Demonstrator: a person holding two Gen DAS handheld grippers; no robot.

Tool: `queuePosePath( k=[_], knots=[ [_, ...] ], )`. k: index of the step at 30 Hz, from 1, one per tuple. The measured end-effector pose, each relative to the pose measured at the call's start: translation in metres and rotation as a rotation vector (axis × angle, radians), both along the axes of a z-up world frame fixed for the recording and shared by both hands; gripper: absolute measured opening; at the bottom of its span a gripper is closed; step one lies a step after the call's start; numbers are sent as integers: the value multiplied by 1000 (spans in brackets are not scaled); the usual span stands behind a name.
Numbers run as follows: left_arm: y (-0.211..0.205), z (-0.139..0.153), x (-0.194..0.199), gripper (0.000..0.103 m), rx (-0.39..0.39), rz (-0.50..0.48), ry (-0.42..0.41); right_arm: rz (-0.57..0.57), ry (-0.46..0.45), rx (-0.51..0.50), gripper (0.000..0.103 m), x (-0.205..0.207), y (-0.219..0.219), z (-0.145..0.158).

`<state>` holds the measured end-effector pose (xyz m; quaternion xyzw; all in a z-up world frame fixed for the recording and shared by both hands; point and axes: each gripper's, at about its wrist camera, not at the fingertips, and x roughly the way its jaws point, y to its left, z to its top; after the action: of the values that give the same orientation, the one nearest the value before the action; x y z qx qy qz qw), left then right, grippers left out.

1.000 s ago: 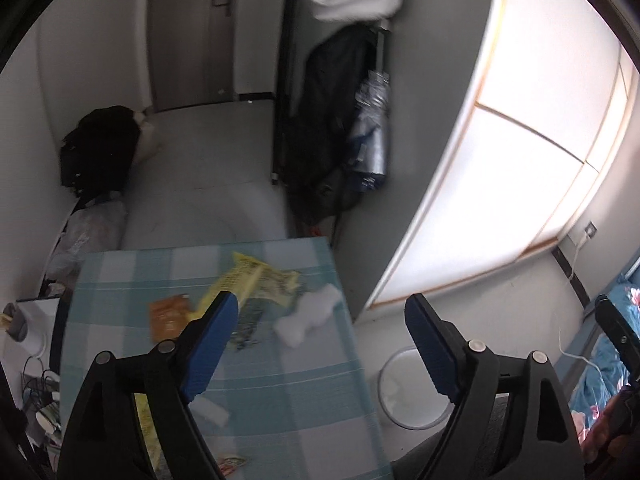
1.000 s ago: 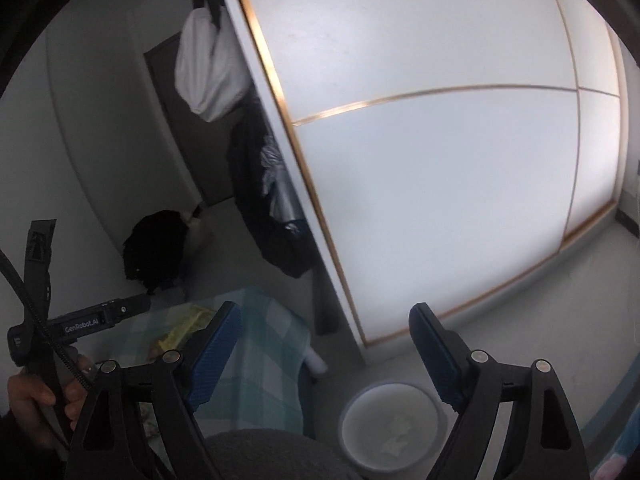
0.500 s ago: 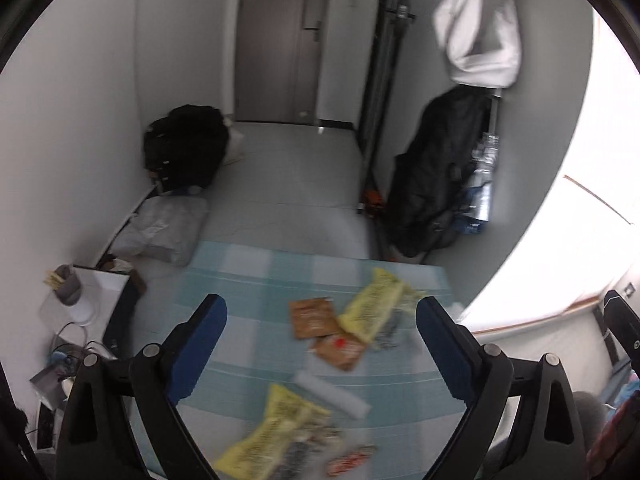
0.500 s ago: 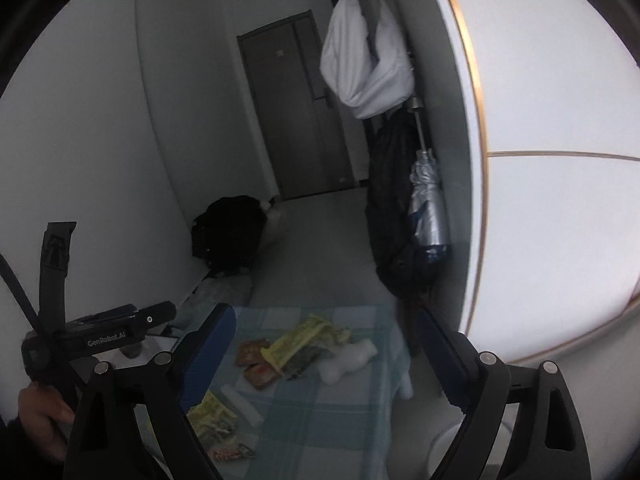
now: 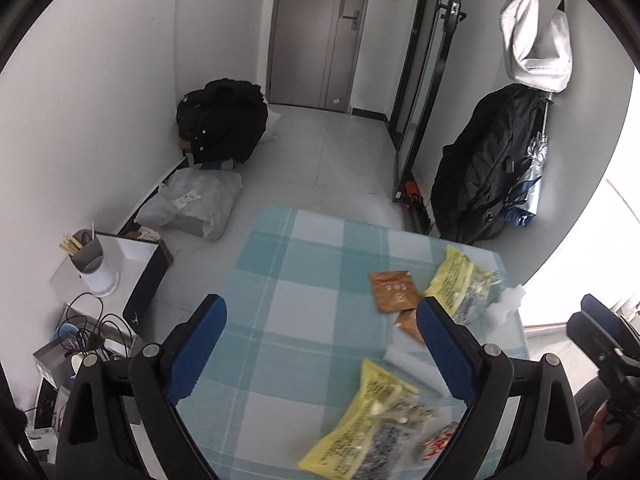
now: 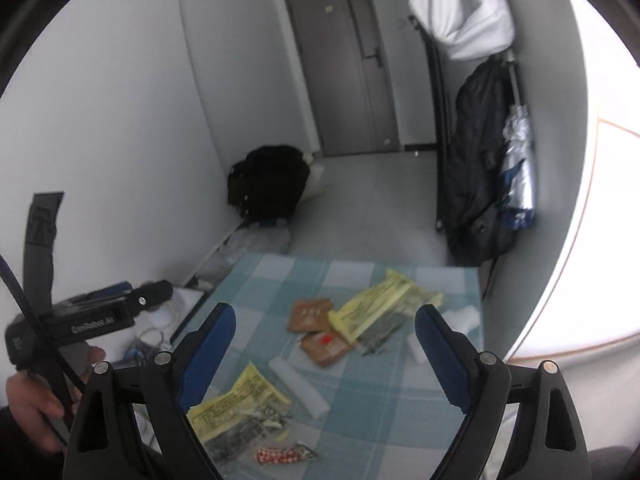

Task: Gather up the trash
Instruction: 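Grasp the white foam strip with the right tool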

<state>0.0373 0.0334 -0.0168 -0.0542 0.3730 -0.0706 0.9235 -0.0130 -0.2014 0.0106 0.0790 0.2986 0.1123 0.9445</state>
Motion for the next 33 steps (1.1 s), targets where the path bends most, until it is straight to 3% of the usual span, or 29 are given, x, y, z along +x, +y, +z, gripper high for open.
queuePosePath(
  k=[10, 19, 22, 26, 33],
  knots=[
    [28, -12, 8, 94, -59, 18, 51, 46, 94, -75, 92, 16, 28, -36],
    [41, -9, 7, 94, -114, 8, 61, 124, 235, -132, 91, 43, 52, -72],
    [47, -8, 9, 94, -141, 18, 66, 162, 290, -140, 87, 57, 61, -86],
    [57, -10, 12, 94, -206, 20, 88, 194, 350, -142, 73, 74, 69, -103],
    [65, -13, 14, 94, -225, 47, 108, 232, 423, -144, 53, 84, 80, -126]
  ],
)
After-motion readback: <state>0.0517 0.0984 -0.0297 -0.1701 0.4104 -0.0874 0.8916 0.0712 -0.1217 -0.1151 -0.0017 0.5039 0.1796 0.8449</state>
